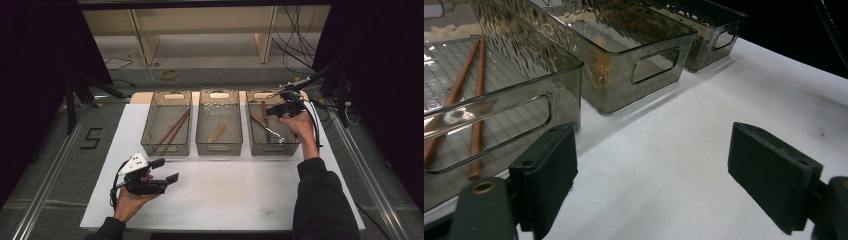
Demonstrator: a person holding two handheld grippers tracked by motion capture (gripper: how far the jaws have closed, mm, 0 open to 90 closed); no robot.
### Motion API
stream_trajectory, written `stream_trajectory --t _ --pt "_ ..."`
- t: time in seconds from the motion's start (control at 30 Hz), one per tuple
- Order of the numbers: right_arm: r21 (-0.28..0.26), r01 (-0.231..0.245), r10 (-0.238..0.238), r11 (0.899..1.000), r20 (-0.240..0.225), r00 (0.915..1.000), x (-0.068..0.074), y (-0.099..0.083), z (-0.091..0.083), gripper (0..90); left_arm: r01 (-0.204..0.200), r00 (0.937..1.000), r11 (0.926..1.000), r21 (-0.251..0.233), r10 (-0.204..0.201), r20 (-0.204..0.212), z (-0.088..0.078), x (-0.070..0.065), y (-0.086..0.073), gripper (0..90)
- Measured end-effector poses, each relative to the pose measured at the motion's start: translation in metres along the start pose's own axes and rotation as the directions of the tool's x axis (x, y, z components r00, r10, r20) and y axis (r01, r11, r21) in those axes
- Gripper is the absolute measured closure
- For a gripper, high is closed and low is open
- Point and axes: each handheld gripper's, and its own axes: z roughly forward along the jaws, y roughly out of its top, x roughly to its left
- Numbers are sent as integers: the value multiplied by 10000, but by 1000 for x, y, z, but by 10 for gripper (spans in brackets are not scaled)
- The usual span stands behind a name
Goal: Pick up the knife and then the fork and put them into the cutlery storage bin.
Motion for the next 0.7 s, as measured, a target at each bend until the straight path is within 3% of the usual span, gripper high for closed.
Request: stream_trajectory --t 0.43,0.7 --pt "-919 118 -181 9957 -684 9975 10 -12 -18 320 14 10000 10000 18 -14 10 1 0 0 192" --pt "-1634 135 -313 9865 -1065 9938 20 -28 -33 298 91 10000 10000 -14 -91 30 1 0 1 192"
